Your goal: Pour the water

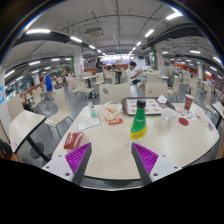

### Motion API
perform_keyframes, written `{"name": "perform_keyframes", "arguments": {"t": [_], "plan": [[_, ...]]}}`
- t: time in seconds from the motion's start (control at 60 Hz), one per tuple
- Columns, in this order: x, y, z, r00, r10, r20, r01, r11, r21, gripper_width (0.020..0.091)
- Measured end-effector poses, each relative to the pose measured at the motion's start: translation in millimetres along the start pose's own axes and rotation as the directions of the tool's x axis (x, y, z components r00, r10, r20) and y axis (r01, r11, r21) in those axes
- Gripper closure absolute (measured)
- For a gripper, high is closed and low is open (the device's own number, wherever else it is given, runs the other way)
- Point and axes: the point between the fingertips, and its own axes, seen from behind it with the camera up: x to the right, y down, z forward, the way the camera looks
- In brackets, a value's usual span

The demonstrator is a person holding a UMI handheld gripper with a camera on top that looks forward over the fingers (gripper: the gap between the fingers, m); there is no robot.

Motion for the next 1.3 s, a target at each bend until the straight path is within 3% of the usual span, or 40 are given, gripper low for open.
{"name": "perform_keyframes", "arguments": {"t": [0.2, 0.45, 0.483, 0.533, 0.567, 0.65, 0.8, 0.85, 1.017, 1.133, 1.217, 1.3], "plan": [[51.2, -4.7, 86.5, 0.994, -0.018, -0.109, 0.028, 0.995, 0.091, 0.0279], [76.9, -41.8, 176.1, 0.994, -0.051, -0.097, 0.075, 0.963, 0.26, 0.0285], [77.5, -43.6, 185.7, 0.994, -0.055, -0.094, 0.079, 0.959, 0.272, 0.0337], [79.9, -36.1, 199.3, 0.992, -0.072, -0.102, 0.096, 0.963, 0.251, 0.059], [78.3, -42.9, 198.8, 0.992, -0.077, -0.1, 0.103, 0.951, 0.292, 0.0595], [78.7, -47.1, 202.3, 0.99, -0.098, -0.102, 0.126, 0.942, 0.311, 0.0632], [74.4, -50.0, 217.0, 0.993, -0.111, -0.043, 0.118, 0.97, 0.214, 0.0758], [74.2, -55.9, 222.6, 0.998, -0.068, 0.001, 0.066, 0.981, 0.184, 0.0758], [101.0, -139.2, 226.6, 0.944, 0.276, 0.178, -0.31, 0.928, 0.207, 0.0756], [142.4, -182.5, 238.4, 0.675, 0.66, 0.329, -0.718, 0.69, 0.087, 0.0757], [174.3, -188.0, 246.2, 0.427, 0.827, 0.365, -0.885, 0.466, -0.021, 0.0758], [185.5, -180.7, 263.7, 0.126, 0.919, 0.375, -0.961, 0.207, -0.183, 0.0759]]}}
